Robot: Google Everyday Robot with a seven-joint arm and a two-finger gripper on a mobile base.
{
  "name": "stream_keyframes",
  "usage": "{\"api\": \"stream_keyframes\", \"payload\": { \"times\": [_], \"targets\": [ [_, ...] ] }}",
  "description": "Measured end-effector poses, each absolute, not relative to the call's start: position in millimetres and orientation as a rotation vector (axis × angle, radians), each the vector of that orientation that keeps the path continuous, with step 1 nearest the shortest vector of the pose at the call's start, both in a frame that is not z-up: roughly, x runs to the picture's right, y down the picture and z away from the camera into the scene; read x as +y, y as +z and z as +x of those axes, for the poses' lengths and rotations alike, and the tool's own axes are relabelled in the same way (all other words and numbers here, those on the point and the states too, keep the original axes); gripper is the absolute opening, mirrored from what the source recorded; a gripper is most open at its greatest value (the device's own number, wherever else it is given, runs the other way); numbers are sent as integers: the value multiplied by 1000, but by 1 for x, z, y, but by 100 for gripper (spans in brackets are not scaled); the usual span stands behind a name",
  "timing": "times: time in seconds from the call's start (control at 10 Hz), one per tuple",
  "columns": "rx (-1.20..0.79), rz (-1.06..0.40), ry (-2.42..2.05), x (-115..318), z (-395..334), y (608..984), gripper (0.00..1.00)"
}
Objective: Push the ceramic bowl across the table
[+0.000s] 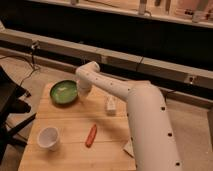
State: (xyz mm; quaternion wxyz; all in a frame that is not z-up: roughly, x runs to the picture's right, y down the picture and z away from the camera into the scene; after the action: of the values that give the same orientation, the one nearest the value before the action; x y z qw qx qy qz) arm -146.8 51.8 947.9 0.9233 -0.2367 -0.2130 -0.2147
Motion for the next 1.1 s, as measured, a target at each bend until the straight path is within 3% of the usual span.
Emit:
{"api": "stream_keyframes", "payload": {
  "times": [1.1],
  "targets": [
    [-471, -461, -455, 51, -151, 948, 0]
  ]
}}
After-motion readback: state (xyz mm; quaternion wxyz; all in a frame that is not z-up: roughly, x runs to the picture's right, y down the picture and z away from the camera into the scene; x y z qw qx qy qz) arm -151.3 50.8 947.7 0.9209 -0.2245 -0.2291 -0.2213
